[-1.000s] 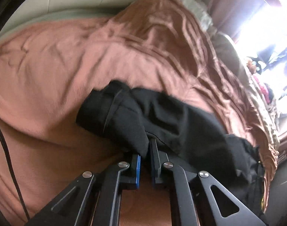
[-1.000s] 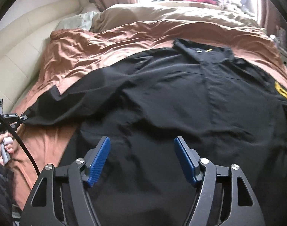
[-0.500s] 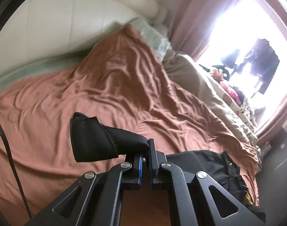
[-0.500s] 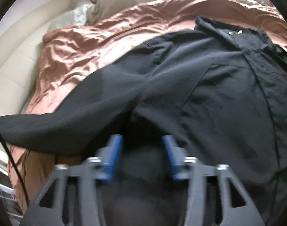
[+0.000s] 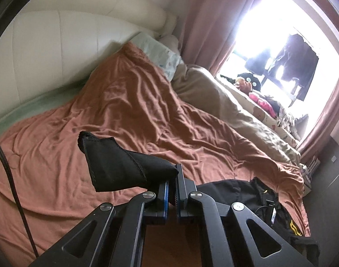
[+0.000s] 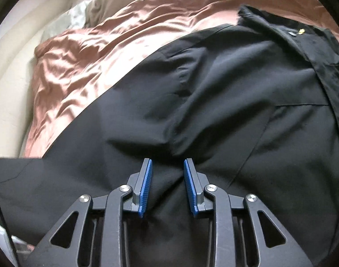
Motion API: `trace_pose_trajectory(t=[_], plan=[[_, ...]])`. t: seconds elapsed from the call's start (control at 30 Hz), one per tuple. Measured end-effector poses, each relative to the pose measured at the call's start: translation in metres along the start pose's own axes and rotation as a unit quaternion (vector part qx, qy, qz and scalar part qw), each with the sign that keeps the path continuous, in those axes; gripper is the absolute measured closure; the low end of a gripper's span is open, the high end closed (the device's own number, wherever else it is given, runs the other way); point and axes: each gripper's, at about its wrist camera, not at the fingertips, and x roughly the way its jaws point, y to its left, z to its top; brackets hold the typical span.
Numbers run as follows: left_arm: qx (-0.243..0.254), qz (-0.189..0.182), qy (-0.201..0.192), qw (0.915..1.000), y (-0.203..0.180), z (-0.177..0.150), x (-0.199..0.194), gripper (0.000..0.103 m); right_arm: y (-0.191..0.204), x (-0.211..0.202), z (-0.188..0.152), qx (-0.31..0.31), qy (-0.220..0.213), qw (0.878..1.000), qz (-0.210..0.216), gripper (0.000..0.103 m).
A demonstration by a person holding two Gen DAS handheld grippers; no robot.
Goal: Fold large clothes
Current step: 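Lift the sleeve with the left tool and fold it across the jacket body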
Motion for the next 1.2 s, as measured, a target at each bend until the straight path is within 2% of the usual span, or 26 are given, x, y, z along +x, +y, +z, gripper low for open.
trace_pose_trajectory(t=[0.07,0.17,0.3,0.37,0.4,0.43,0.47,0.57,0.8,1.03,1.2], plan=[[0.01,-0.005,-0.007,0.9999,-0.012,0.004,-0.005,0.099,-0.003,-0.011,-0.001,0.011,0.006,1.0,0.028,0.076],[0.024,-0.019,-0.014,0.9994,-0.035,0.012,-0.01,0.099,-0.009,-0.038,-0.006,0.001,-0.023,1.0,0.017,0.076],[0.046,-0.04,-0.026,0.9978,-0.073,0.019,-0.019,0.099,-0.025,-0.075,-0.026,0.012,-0.04,0.999,0.031,0.075],[0.06,-0.056,-0.032,0.9961,-0.096,0.022,-0.026,0.099,-0.034,-0.098,-0.041,0.013,-0.053,0.998,0.042,0.063],[0.066,-0.063,-0.035,0.9952,-0.107,0.023,-0.03,0.099,-0.039,-0.11,-0.049,0.017,-0.06,0.997,0.047,0.045],[0.072,-0.07,-0.036,0.9943,-0.118,0.024,-0.033,0.099,-0.043,-0.121,-0.057,0.021,-0.067,0.996,0.053,0.032],[0.082,-0.079,-0.037,0.9928,-0.135,0.025,-0.036,0.099,-0.051,-0.132,-0.065,0.029,-0.075,0.995,0.06,0.03],[0.114,-0.095,-0.038,0.9882,-0.174,0.025,-0.042,0.099,-0.078,-0.164,-0.09,0.054,-0.092,0.992,0.068,0.03],[0.19,-0.143,-0.028,0.971,-0.274,0.009,-0.043,0.099,-0.13,-0.233,-0.145,0.082,-0.139,0.984,0.073,0.03],[0.237,-0.184,0.011,0.9539,-0.361,-0.028,-0.019,0.099,-0.174,-0.285,-0.181,0.09,-0.172,0.979,0.06,0.03],[0.254,-0.216,0.05,0.9415,-0.416,-0.065,0.006,0.099,-0.217,-0.311,-0.211,0.132,-0.193,0.971,0.05,0.03]])
